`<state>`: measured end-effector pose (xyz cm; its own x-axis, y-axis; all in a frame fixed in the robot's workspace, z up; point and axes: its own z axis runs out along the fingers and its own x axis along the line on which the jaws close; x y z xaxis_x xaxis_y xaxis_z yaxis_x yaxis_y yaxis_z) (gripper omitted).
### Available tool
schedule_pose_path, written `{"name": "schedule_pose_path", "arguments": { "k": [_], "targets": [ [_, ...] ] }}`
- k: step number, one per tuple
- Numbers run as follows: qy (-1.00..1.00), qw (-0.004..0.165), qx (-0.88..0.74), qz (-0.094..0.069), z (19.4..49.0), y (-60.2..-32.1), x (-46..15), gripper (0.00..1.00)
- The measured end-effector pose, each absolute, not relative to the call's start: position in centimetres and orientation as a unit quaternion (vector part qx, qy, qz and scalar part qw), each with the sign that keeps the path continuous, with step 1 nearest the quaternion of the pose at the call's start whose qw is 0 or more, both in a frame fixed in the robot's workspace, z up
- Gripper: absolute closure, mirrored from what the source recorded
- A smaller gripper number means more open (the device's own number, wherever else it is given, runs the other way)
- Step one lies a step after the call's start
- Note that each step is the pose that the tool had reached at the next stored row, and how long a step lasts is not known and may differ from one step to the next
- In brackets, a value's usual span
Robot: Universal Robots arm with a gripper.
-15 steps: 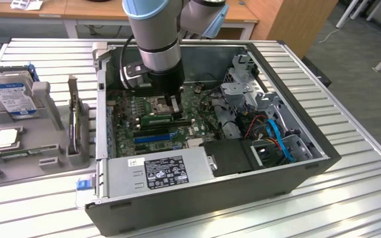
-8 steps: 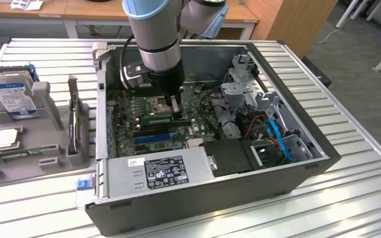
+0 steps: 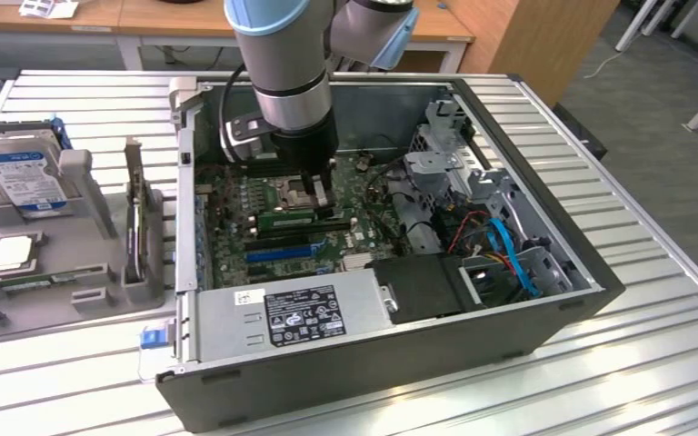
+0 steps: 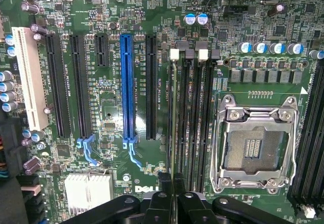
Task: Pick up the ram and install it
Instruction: 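Insert the ram into the slot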
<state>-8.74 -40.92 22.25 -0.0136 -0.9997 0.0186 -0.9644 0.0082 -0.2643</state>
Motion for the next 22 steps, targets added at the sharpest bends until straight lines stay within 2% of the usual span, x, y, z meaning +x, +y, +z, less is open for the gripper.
{"name": "schedule_pose_path", "arguments": {
  "k": [22],
  "targets": [
    [0.705,0.087,-0.697,-0.101,21.85,-40.92,-8.74,0.88]
  ]
}}
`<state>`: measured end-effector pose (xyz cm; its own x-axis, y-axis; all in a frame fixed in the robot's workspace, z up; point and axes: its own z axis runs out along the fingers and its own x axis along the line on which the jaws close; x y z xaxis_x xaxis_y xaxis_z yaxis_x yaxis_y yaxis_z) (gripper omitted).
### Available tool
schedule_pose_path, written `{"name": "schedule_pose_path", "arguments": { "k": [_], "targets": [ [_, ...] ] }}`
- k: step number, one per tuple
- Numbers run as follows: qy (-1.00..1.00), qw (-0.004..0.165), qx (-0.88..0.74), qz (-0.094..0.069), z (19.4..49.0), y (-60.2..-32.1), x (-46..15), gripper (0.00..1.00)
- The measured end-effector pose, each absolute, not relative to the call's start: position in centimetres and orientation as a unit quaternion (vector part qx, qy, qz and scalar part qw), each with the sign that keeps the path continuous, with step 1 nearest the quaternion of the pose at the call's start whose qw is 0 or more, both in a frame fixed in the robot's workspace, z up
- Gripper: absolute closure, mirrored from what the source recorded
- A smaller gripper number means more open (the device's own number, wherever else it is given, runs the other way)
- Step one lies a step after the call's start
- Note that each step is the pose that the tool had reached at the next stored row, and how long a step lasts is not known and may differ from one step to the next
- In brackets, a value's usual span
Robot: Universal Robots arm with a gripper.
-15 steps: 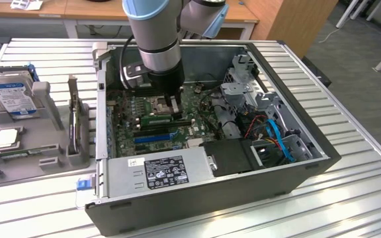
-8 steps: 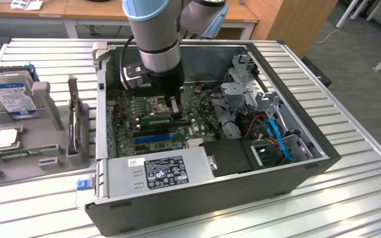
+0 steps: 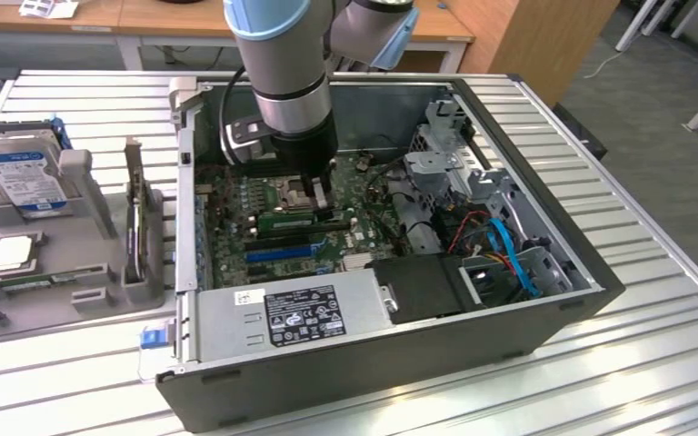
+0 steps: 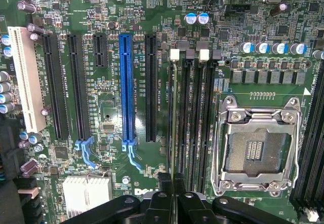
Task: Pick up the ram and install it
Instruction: 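Insert the ram into the slot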
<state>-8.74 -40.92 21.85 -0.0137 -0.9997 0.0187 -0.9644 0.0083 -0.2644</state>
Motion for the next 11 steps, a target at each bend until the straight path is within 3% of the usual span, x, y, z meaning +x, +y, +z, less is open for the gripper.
{"name": "schedule_pose_path", "arguments": {
  "k": [9,11],
  "targets": [
    [0.705,0.087,-0.697,-0.102,21.85,-40.92,-8.74,0.87],
    [0.705,0.087,-0.697,-0.101,21.85,-40.92,-8.74,0.82]
  ]
}}
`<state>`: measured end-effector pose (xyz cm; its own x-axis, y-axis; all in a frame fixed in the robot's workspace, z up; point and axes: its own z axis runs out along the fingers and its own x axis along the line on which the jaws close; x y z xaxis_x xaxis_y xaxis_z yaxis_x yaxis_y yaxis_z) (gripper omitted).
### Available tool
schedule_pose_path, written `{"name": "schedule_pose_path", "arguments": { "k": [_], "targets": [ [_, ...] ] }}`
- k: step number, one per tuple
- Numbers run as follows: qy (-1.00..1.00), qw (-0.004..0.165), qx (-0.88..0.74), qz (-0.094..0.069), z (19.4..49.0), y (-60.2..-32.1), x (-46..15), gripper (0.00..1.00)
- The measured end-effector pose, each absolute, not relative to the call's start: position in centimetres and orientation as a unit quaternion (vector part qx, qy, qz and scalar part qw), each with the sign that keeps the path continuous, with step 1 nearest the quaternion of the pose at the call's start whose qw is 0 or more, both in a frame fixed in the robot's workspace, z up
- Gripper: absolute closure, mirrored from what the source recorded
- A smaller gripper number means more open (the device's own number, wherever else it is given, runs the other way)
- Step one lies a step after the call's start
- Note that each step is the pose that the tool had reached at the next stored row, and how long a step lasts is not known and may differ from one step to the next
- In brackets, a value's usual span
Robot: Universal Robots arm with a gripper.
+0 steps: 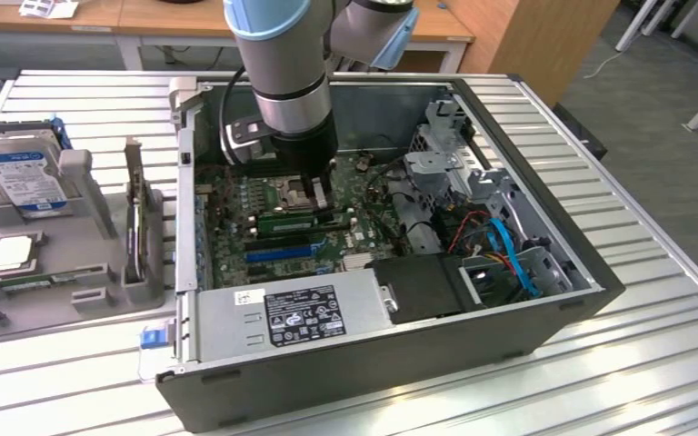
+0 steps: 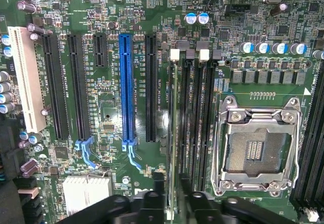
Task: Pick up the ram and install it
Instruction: 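Insert the ram into the slot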
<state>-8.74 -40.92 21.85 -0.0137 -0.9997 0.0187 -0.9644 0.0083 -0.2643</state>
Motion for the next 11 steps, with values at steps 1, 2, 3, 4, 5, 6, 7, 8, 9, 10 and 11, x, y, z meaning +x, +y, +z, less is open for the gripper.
{"name": "schedule_pose_path", "arguments": {
  "k": [1,2,3,4,5,6,7,8,9,10,11],
  "targets": [
    [0.705,0.087,-0.697,-0.101,21.8,-40.9,-8.7,0.75],
    [0.705,0.087,-0.697,-0.101,21.8,-40.9,-8.7,0.69],
    [0.705,0.087,-0.697,-0.101,21.8,-40.9,-8.7,0.69],
    [0.705,0.087,-0.697,-0.101,21.8,-40.9,-8.7,0.69],
    [0.705,0.087,-0.697,-0.101,21.8,-40.9,-8.7,0.69],
    [0.705,0.087,-0.696,-0.101,21.9,-40.9,-8.7,0.69],
    [0.706,0.087,-0.695,-0.102,22.0,-40.9,-8.7,0.69],
    [0.708,0.086,-0.694,-0.102,22.2,-40.9,-8.7,0.69],
    [0.709,0.086,-0.693,-0.103,22.5,-40.9,-8.7,0.69],
    [0.709,0.085,-0.692,-0.102,23.0,-40.9,-8.7,0.69],
    [0.710,0.085,-0.692,-0.102,23.4,-40.9,-8.7,0.69]
  ]
}}
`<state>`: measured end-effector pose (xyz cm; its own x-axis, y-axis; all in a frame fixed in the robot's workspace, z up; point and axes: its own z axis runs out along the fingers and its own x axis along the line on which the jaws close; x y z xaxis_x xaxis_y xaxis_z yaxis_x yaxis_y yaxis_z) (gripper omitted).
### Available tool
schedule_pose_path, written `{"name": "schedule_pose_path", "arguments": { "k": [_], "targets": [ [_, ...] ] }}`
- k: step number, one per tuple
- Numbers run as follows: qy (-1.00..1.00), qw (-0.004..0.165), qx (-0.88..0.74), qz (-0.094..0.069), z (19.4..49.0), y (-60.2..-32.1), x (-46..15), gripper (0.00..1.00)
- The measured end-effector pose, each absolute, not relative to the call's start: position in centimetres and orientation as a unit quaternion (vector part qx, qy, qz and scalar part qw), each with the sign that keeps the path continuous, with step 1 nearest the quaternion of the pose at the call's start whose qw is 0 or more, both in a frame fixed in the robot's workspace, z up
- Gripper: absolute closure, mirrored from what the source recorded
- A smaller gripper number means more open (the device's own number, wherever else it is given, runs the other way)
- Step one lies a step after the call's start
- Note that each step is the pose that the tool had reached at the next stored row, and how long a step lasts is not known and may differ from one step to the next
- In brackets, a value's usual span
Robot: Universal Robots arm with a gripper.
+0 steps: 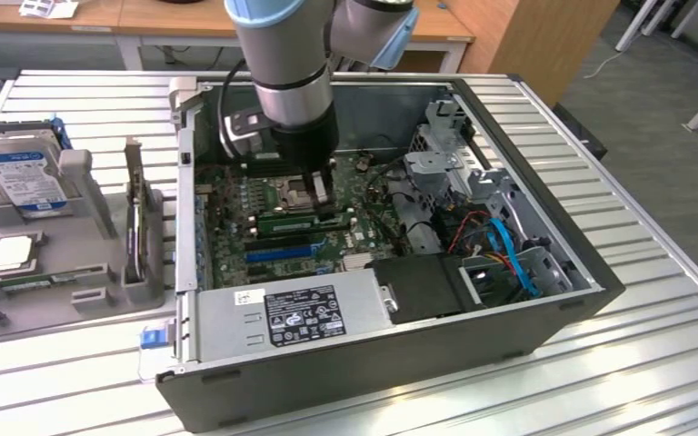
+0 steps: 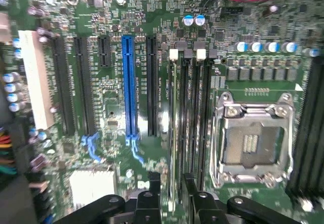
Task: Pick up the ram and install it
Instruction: 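Insert the ram into the slot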
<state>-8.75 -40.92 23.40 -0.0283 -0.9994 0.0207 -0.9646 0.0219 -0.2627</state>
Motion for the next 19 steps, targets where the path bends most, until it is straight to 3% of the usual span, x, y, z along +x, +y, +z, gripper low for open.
{"name": "schedule_pose_path", "arguments": {
  "k": [9,19],
  "targets": [
    [0.713,0.084,-0.689,-0.102,27.5,-40.9,-8.7,0.69],
    [0.715,0.084,-0.687,-0.102,29.3,-40.9,-8.7,0.69]
  ]
}}
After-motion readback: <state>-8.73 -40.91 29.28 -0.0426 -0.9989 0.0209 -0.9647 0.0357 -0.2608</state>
